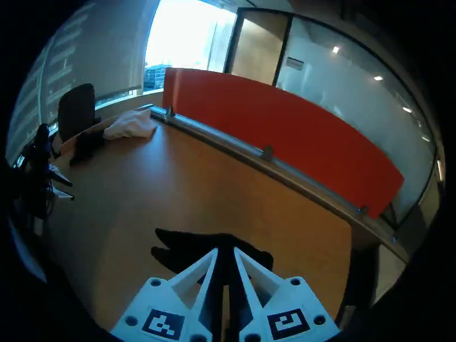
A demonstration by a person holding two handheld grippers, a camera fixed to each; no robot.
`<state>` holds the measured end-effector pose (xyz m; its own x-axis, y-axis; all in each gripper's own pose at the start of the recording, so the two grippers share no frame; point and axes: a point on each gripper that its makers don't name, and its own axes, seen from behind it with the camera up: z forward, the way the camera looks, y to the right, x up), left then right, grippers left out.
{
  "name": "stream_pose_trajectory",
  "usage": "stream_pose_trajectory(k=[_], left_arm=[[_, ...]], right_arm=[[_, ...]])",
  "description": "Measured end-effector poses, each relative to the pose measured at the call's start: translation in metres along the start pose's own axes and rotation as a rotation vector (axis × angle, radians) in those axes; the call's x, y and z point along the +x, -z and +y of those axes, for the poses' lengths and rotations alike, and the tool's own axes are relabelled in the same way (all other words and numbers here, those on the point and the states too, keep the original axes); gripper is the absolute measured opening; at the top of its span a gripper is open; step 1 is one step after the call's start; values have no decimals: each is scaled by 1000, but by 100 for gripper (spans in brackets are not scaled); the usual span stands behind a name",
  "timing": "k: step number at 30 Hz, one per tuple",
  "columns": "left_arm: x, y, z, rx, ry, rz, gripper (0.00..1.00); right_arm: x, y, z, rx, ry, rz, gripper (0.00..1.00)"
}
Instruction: Fold towel
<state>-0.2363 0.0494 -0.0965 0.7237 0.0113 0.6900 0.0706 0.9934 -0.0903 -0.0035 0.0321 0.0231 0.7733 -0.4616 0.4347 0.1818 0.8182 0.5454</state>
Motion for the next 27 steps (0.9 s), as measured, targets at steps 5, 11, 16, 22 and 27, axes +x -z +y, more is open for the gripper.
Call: stream_pose_trajectory(k=[5,11,16,22,27], left_arm=[[1,-1,1,3,-2,-2,93],[3,-3,2,6,-4,-6,93],[5,-3,3,9,-9,-7,93],[7,-3,5,11,-10,-8,93],[6,-3,7,14,-16,-10,93]], right_arm=[[-6,0,23,-26,-10,-11,5],[-14,-2,47,-47,-25,-26,5],[-22,-4,69,-69,-28,-44,5],[-28,-7,93,-90,-46,-60,5],[-35,-12,110,-104,-56,-75,5]])
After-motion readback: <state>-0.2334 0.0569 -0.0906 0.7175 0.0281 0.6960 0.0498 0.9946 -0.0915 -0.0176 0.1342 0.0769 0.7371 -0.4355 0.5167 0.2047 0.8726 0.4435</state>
